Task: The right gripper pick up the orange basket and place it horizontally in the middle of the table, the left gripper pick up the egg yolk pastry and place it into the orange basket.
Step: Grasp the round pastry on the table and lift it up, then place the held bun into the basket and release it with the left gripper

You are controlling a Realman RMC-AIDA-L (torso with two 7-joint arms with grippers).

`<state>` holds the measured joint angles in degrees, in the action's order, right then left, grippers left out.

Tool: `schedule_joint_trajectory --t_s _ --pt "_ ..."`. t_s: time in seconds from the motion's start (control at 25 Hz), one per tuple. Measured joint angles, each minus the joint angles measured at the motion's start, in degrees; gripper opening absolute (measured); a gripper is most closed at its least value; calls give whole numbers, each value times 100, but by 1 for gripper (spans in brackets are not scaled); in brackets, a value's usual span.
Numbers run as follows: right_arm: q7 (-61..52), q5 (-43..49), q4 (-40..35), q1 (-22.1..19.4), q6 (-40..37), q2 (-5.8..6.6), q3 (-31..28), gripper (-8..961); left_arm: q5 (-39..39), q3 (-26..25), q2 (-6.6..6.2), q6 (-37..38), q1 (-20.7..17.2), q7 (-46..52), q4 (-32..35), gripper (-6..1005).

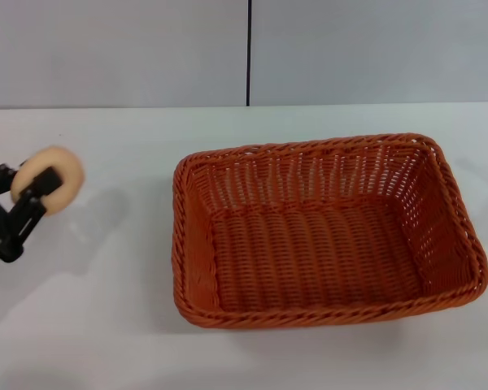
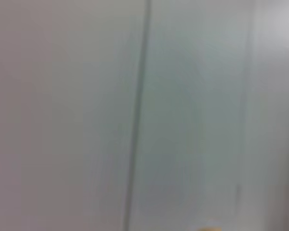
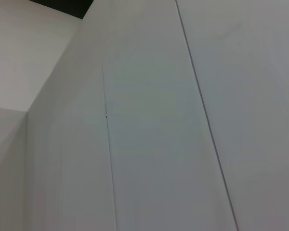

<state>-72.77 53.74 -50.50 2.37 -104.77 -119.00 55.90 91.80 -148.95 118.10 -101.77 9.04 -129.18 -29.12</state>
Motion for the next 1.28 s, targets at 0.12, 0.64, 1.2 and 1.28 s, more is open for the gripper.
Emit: schedule_joint_trajectory --t_s 0.12,0.64,1.2,1.28 --pt "0 -9 -7 -12 -57 -6 -90 758 1 111 22 -192 130 26 57 183" --pt "13 -17 533 -100 -552 -13 -1242 759 -7 1622 57 181 936 8 742 115" --pt "571 153 1645 -165 -375 22 -2536 758 -19 2044 88 230 1405 -20 1323 166" --pt "593 235 1670 -158 -367 21 -2588 758 -22 2068 96 320 1490 -24 1450 175"
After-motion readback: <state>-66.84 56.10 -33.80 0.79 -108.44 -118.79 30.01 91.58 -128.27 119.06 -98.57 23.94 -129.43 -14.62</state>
